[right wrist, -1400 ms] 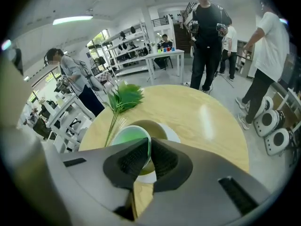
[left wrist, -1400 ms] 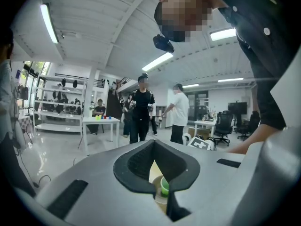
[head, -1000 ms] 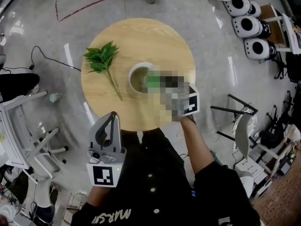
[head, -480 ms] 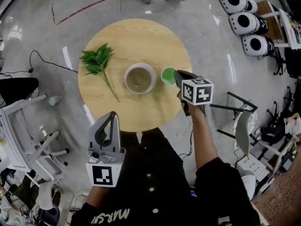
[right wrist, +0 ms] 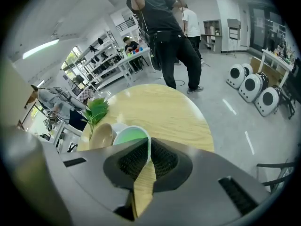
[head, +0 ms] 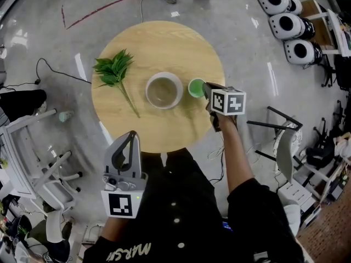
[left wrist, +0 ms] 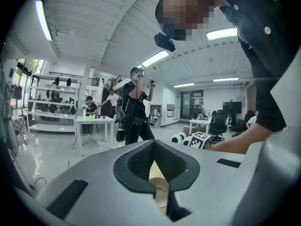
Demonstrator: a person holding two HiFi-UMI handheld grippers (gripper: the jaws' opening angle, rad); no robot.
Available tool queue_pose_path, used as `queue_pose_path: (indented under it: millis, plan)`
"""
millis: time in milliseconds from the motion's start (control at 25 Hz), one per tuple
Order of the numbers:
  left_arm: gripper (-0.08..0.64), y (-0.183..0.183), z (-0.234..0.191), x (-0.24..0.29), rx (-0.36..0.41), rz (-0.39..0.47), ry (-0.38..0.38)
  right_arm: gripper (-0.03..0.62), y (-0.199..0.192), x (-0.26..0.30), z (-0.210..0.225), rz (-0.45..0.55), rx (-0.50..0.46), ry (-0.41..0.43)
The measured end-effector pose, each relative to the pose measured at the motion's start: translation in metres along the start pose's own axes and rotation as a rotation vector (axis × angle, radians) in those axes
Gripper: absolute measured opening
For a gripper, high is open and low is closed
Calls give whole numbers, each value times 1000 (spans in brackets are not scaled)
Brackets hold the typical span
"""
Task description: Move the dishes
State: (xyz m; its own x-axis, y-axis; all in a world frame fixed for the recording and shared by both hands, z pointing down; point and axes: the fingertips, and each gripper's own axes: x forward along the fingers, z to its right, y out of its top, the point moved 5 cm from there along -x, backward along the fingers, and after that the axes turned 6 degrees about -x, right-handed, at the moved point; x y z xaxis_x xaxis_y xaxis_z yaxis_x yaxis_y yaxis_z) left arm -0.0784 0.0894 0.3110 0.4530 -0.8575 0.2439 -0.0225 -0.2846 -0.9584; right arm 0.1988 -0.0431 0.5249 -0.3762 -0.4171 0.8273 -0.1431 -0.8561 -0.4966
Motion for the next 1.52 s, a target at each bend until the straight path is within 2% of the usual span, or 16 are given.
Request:
queue_pose_path:
  millis: [560,760,840,1000,1160,1240,1320,1480,1520]
  plan:
    - [17,-1,4,0,1,-4,6,32,-6,4,3,-8,-23,-16]
    - [17,-1,3,2,-1,-3,7,82,-2,0,0,5,-30,-5]
    - [17,1,5,2,2,3,6,130,2,-6,0,21,-40,-1]
    - [17,6,7,-1,8,16,8,204,12,-32,-2,106,-73,-14]
    - [17,14,2,-2,14,38,16,246,34,-70,-15,276,-134,14]
    - [17,18,0,-3,20,47,17,288,42,-89,-28,333,-185,35]
    - [17,22,-1,-5,27,57,19,284,46,-107,-42,369,-248,45]
    - [17,32,-1,-9,33,82,24,182,48,-137,-64,426,-371,-12]
    - [17,35,-1,-10,35,88,25,181,48,-143,-68,439,-390,-23]
